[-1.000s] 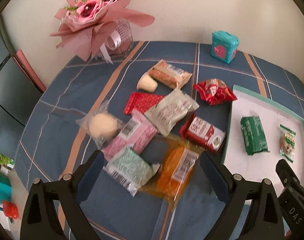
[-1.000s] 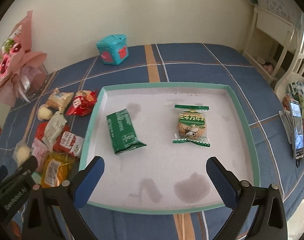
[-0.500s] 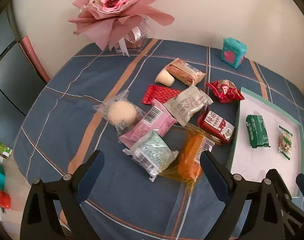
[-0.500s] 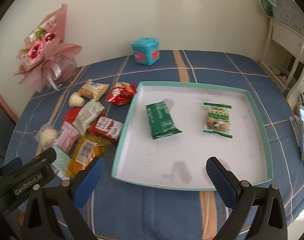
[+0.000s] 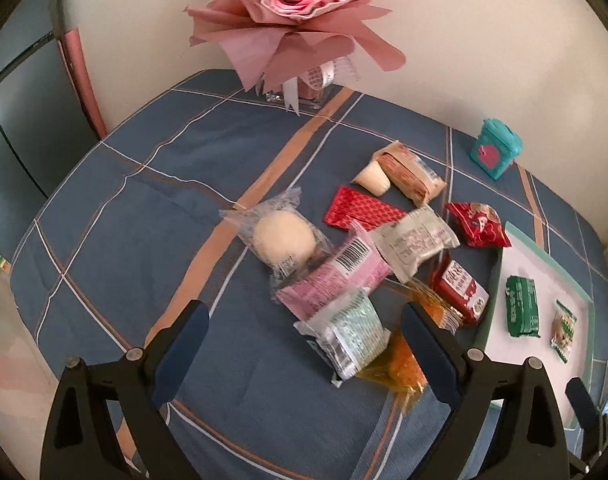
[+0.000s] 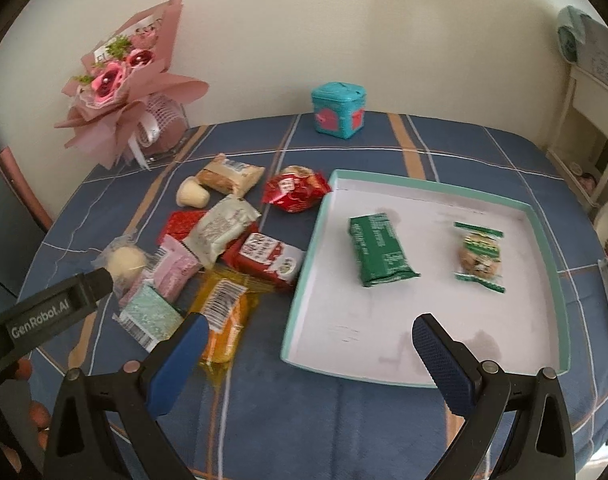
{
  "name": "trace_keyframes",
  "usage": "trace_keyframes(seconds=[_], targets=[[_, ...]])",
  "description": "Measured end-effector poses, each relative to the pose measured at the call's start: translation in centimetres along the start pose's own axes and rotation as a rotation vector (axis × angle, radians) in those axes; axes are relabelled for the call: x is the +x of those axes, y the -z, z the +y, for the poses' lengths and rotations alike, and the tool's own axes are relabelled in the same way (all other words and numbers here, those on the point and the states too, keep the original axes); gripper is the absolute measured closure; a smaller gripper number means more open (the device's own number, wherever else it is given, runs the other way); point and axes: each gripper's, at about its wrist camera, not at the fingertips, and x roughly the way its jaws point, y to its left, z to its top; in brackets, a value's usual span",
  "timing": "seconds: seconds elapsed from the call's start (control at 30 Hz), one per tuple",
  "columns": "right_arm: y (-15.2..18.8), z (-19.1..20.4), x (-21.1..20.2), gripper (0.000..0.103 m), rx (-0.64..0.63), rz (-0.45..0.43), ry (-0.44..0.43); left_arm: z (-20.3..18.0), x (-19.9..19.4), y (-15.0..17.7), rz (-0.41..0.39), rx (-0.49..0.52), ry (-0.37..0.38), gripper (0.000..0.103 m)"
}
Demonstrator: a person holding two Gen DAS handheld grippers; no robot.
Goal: Organize snacks
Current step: 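Grasp the orange barcode packet with the right tool while the left grasps the white-green packet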
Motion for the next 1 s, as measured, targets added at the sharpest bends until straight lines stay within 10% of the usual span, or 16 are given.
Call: trace_keyframes(seconds=[0.53,1.0], targets=[[0.1,4.6,4.7,0.001,0.005,0.121,-0.116,2.0,3.2,-0.8,0.095,-0.044,0.003,0.006],[0.5,6.6,8.0,0.034,-0.057,0.195,-0.119,0.5,7.1,0.4,0.237,-0.046,0.110,0.022]])
